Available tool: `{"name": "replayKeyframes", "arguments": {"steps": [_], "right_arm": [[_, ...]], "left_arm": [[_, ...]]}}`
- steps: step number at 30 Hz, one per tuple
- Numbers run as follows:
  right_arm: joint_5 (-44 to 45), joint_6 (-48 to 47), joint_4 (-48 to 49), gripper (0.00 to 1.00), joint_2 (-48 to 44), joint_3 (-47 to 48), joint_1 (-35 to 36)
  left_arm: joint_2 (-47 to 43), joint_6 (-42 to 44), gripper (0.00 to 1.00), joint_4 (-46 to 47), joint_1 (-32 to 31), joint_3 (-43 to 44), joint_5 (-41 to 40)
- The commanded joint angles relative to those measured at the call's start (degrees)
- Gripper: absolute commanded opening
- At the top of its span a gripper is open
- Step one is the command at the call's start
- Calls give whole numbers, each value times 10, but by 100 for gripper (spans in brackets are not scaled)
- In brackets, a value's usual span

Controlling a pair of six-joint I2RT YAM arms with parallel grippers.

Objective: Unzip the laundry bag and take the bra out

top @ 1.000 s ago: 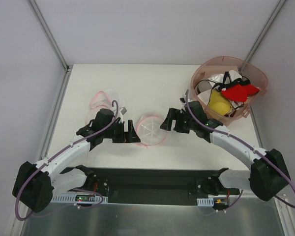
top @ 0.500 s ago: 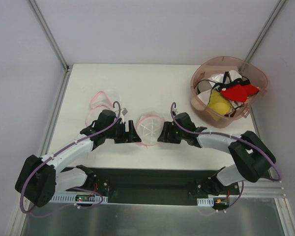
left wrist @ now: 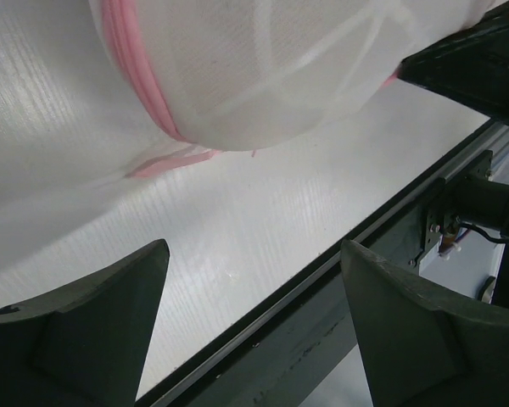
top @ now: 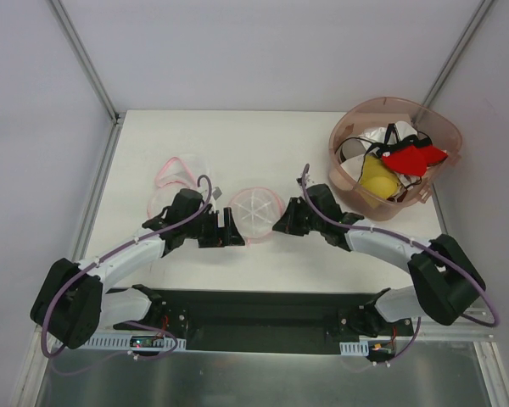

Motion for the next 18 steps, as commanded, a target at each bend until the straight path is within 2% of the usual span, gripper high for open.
{"name": "replayKeyframes", "arguments": {"steps": [1,4,8,9,18], "right_arm": [[-30,17,-41,1,-57,52,-19],[-64,20,-92,1,-51,85,-36],[-107,31,-92,1,-39,97,-45],[-113,29,-93,1,-37,101,-45],[-133,18,-107,1,-45,101,-51]], "left_arm": [[-9,-1,82,22,5,26,-16],[-21,-1,80,30,5,38,-23],[-33,-19,76,71,13,35,-3],[-43,-26,72,85,16,31,3],[-108,-141,70,248,73,-70,31]]}}
